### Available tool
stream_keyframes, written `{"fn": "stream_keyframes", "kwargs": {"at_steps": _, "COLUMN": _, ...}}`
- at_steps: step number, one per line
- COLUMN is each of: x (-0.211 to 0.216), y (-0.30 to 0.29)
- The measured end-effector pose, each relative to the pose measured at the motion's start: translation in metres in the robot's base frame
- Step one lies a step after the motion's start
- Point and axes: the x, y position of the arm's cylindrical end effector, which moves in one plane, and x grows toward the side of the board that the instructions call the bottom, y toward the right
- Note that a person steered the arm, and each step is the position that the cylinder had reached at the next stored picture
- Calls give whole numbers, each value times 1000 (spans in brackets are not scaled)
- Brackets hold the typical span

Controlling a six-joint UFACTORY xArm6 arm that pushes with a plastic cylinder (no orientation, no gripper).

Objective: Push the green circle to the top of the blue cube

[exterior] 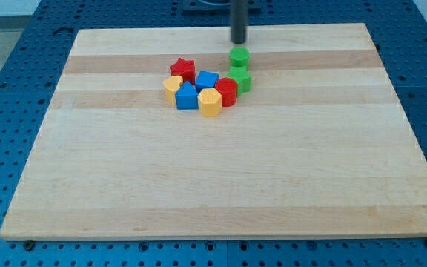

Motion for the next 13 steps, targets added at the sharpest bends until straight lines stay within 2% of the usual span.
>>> {"fn": "stream_keyframes", "kwargs": {"at_steps": 1, "x": 8, "y": 14}}
{"fn": "stream_keyframes", "kwargs": {"at_steps": 4, "x": 62, "y": -20}}
{"fn": "stream_keyframes", "kwargs": {"at_steps": 6, "x": 65, "y": -33}}
{"fn": "stream_keyframes", "kwargs": {"at_steps": 8, "x": 66, "y": 22}}
{"fn": "stream_keyframes", "kwargs": {"at_steps": 9, "x": 75, "y": 23}}
{"fn": "stream_keyframes", "kwargs": {"at_steps": 10, "x": 88, "y": 22}}
{"fn": "stream_keyframes", "kwargs": {"at_steps": 13, "x": 89, "y": -17}}
